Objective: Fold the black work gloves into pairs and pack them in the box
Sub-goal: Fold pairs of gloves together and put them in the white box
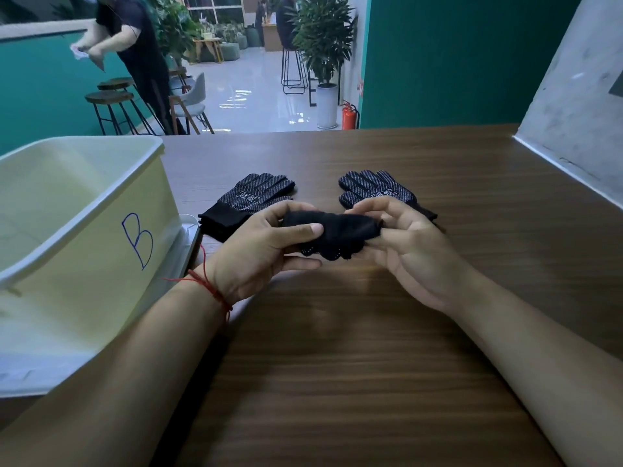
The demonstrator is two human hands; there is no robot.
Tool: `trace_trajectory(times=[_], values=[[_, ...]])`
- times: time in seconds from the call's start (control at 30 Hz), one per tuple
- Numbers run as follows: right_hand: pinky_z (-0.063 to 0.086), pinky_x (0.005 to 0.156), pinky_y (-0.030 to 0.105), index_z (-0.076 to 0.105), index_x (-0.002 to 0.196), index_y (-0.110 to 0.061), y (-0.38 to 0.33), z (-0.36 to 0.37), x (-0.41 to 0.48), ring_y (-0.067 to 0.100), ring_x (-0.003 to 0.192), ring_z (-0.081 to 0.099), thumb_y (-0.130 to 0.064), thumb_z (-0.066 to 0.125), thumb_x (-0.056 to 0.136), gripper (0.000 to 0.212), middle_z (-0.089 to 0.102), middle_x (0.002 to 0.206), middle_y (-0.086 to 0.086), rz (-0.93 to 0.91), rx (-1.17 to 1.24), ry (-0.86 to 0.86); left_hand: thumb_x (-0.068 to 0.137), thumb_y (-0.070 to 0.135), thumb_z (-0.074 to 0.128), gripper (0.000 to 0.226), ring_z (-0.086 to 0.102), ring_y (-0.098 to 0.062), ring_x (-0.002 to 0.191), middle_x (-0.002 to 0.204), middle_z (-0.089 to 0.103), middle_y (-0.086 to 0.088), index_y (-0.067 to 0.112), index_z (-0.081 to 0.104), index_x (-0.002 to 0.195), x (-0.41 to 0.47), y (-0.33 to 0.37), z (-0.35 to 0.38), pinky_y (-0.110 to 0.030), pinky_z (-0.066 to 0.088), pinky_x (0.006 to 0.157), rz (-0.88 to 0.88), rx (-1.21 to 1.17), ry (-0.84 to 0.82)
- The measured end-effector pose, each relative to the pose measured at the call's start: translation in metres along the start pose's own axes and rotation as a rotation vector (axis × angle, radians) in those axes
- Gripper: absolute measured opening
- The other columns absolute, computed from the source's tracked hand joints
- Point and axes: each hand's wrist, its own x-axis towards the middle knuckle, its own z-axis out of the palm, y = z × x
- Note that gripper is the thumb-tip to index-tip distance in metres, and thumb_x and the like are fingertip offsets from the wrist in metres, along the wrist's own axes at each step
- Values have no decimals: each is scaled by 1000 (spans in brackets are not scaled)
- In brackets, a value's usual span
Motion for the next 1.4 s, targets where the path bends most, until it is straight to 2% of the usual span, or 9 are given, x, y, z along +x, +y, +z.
trace_trajectory(times=[0.17, 0.27, 0.37, 0.57, 0.73, 0.83, 1.0, 1.17, 1.4], values=[[51, 114, 54, 54, 101, -14, -8, -6, 0, 40, 119, 71, -4, 58, 93, 13, 69, 118, 20, 150, 167, -7, 91, 5, 76, 22, 70, -22, 80, 96, 70, -10, 12, 62, 108, 0, 1, 0, -46, 65, 77, 97, 102, 67], [57, 107, 42, 59, 122, -1, -7, -4, -1, 38, 128, 68, -16, 57, 101, 26, 67, 131, 27, 132, 200, -36, 92, 2, 75, 18, 69, -26, 74, 90, 71, -14, 10, 60, 97, 0, 2, 1, -42, 61, 76, 151, 135, 94], [62, 93, 36, 61, 111, -8, -4, 1, -1, 35, 116, 73, -10, 56, 107, 7, 71, 119, 19, 83, 119, 73, 92, 1, 74, 16, 70, -28, 76, 91, 70, -17, 10, 60, 93, -1, 4, 0, -37, 59, 74, 150, 131, 47], [60, 76, 29, 68, 109, -10, -3, 5, 0, 19, 96, 71, -5, 62, 105, 8, 74, 108, 7, -114, -59, 156, 88, 6, 76, 18, 65, -24, 77, 91, 67, -10, 15, 63, 96, -2, 5, 0, -34, 57, 73, 56, 27, -71], [57, 77, 42, 69, 114, -8, -4, 3, -1, 27, 95, 72, -22, 51, 111, 23, 73, 111, 12, -63, -50, 166, 90, 4, 74, 18, 68, -28, 82, 99, 68, -17, 12, 62, 100, 0, 3, -3, -33, 58, 72, 166, 89, -2], [59, 80, 42, 68, 123, -10, -4, 3, -3, 26, 100, 74, -34, 63, 101, 33, 75, 115, 9, -29, -59, 132, 93, 1, 72, 16, 67, -33, 84, 99, 69, -21, 9, 61, 103, -1, 5, -6, -35, 58, 74, 209, 136, 29], [60, 75, 38, 69, 124, -15, -1, 15, -9, 32, 96, 73, -7, 76, 97, 29, 77, 114, 11, -133, -186, 122, 93, -1, 73, 15, 67, -34, 81, 96, 70, -21, 6, 65, 103, -11, 13, -1, -38, 58, 75, 235, 238, 47], [59, 71, 38, 73, 116, -15, -10, 35, -19, 23, 86, 73, -3, 76, 95, 25, 80, 106, 8, -199, -160, 138, 87, 9, 84, 25, 72, -38, 68, 88, 69, -35, 1, 61, 92, -35, 38, 3, -43, 59, 71, 314, 481, 75], [61, 69, 31, 70, 120, -10, -15, 77, -25, 22, 86, 74, -2, 79, 92, 31, 77, 111, 15, -218, -200, 16, 98, 13, 75, 5, 79, -27, 76, 85, 80, -10, 11, 74, 103, -99, 84, -4, -37, 63, 75, 329, 929, 38]])
